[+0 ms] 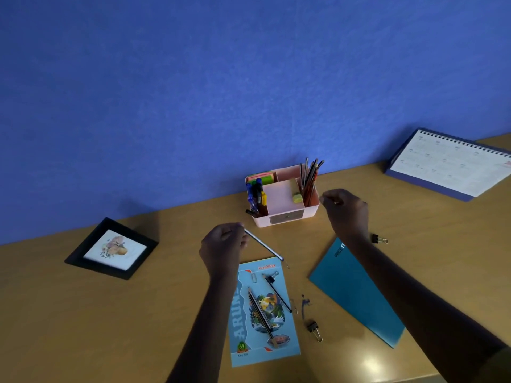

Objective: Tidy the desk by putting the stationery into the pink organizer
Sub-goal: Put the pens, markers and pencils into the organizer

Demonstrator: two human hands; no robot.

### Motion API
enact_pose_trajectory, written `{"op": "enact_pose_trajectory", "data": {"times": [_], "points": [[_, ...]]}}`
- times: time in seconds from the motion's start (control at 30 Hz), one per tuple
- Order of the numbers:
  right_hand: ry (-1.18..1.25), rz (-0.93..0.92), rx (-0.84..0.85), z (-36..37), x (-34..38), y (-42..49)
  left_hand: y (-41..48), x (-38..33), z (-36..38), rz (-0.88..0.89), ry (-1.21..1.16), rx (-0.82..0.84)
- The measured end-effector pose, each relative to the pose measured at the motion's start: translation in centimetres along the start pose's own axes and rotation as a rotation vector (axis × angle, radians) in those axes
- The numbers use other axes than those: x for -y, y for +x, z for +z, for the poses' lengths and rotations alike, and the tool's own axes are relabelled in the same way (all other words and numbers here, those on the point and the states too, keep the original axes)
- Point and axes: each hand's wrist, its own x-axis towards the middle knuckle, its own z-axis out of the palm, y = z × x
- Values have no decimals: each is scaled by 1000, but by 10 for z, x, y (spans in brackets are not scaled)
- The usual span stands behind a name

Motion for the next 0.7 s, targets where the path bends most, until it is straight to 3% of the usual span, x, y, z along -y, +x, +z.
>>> {"op": "enact_pose_trajectory", "data": {"times": [0.23,0.43,0.6,0.7], "points": [[-9,25,164,14,-20,-82,-2,-57,32,173,-101,83],[-101,21,646,56,-9,-153,6,-88,70,385,-38,141],[-359,-236,681,85,-2,-185,17,-100,101,555,72,148],[-410,-295,670,93,-9,-194,23,-99,114,609,114,160]]}}
